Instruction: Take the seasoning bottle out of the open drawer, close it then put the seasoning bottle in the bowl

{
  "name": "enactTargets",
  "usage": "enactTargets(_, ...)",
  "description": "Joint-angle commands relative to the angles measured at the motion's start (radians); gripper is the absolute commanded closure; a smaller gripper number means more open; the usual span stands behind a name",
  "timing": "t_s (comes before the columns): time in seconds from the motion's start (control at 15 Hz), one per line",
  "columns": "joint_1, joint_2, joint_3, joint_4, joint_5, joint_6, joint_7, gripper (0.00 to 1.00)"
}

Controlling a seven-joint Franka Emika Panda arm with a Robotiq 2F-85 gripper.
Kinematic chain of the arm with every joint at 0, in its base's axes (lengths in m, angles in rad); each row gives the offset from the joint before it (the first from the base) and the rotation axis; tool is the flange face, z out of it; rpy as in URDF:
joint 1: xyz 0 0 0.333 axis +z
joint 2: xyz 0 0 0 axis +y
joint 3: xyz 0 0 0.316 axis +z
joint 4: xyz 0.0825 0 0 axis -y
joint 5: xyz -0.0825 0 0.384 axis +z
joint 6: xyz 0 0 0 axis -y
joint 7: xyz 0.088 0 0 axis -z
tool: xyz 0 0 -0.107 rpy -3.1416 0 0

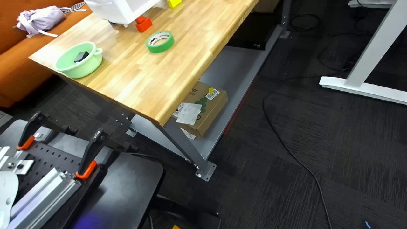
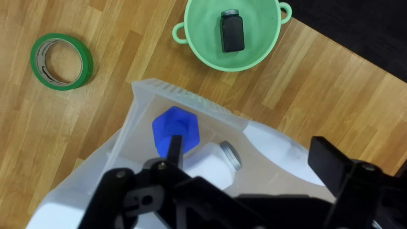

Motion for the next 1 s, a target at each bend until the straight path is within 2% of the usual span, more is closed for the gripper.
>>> enactTargets(0.0,0.003,-0.007,-0.003,-0.002,-0.002,0.002,0.000,0.00)
enactTargets(0.4,0.004,-0.002,-0.003,-0.002,-0.002,0.003,0.000,0.00)
enactTargets(0.6,-0.004,0.000,0.010,0.010,0.037,0.020,-0.062,0.00)
enactTargets(0.93,-0.020,-0.019,0.006,-0.001,0.123,0.066,-0.045,0.00)
